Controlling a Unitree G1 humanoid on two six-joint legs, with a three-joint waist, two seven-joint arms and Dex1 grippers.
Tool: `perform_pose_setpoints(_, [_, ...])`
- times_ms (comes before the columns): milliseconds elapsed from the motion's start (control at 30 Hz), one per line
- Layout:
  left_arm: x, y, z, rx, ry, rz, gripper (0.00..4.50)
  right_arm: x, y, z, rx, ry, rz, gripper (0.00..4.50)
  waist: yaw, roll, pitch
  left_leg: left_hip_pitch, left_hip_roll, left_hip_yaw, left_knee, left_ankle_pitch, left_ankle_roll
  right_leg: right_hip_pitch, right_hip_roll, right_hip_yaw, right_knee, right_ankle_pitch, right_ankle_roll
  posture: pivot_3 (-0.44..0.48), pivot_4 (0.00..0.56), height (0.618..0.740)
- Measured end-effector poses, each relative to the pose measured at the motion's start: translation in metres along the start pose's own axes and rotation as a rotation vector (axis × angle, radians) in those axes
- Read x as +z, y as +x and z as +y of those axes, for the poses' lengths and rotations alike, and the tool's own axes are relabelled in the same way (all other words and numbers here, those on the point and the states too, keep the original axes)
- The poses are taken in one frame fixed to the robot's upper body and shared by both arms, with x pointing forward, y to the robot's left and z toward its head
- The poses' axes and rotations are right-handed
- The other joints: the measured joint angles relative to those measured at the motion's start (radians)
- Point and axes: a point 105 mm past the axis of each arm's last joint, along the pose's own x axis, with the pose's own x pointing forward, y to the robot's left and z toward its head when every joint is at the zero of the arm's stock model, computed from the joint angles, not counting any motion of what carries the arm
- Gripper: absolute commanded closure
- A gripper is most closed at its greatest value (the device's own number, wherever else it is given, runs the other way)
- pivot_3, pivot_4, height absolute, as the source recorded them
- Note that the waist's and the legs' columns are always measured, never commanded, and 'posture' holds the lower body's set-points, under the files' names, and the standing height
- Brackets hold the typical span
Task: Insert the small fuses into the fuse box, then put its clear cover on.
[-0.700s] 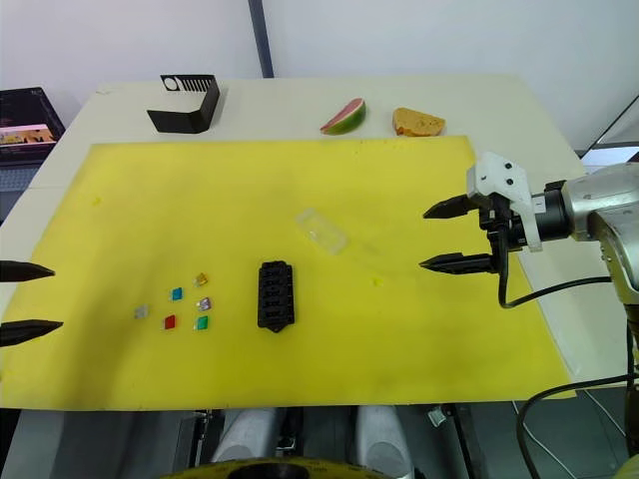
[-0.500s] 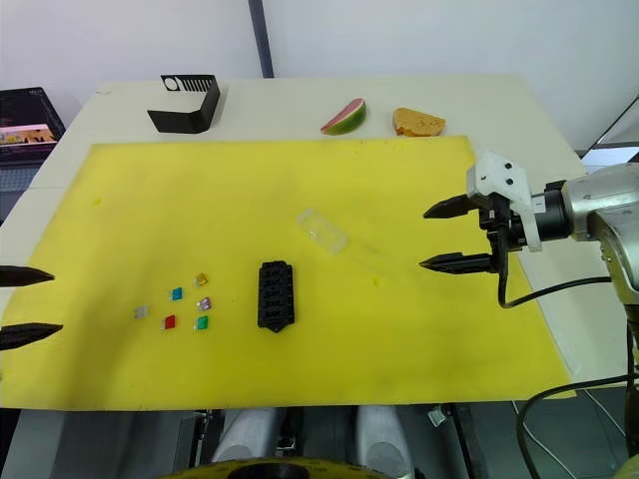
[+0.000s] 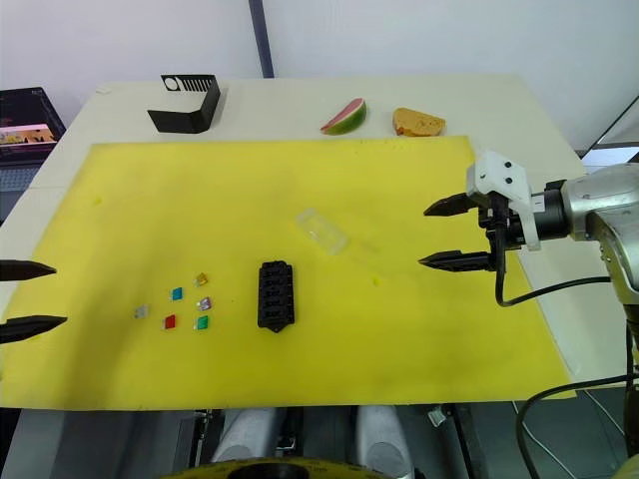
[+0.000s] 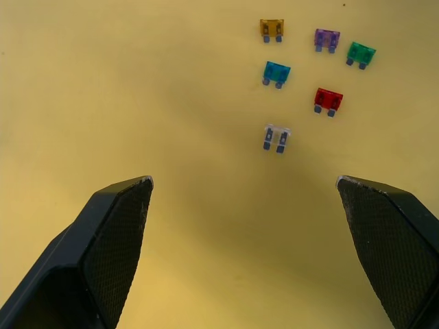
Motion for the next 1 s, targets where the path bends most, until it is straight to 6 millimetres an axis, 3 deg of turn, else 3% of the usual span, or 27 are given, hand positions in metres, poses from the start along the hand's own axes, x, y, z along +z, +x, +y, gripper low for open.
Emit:
perform_pose_setpoints(333, [0.008,0.009,0.003,-0.001,-0.068,-0.07,0.0,0.004,0.008,-0.004,-0.033,0.026,-0.053,0.02,0.0,0.0,0.0,0.0,0.0,0.0,0.0,0.0,0.0,0.0,0.0,0.0,0.0,0.0,0.0,0.0,0.15,0.74])
perform_pose_setpoints(467, [0.026,0.026,0.003,-0.056,-0.248,-0.268,0.0,0.035,0.033,-0.009,-0.048,0.003,-0.206,0.02,-0.003,0.0,0.0,0.001,0.0,0.0,0.001,0.0,-0.001,0.0,0.001,0.0,0.003,0.0,0.001,0.0,0.15,0.74])
perform_pose_setpoints(700, [-0.006,0.044,-0.014,-0.206,-0.64,-0.226,0.0,0.085,0.087,0.022,0.12,-0.06,-0.322,0.02,-0.004,0.0,0.0,0.0,0.0,0.0,0.001,0.001,-0.001,-0.001,0.001,0.0,0.003,0.0,0.001,0.0,0.15,0.74])
perform_pose_setpoints(900, [-0.022,0.05,-0.016,-0.272,-0.835,-0.16,0.0,0.117,0.123,0.052,0.278,-0.151,-0.346,0.02,0.003,-0.002,-0.001,0.0,0.0,-0.001,0.002,0.001,-0.001,0.0,0.001,0.0,0.003,0.0,0.001,0.0,0.15,0.74])
perform_pose_setpoints(1000, [-0.023,0.054,-0.015,-0.293,-0.884,-0.148,0.0,0.126,0.131,0.056,0.304,-0.187,-0.353,0.02,0.0,-0.003,-0.002,0.0,0.0,0.0,0.002,0.004,-0.006,-0.001,0.001,0.0,0.004,0.0,0.001,0.0,0.15,0.74])
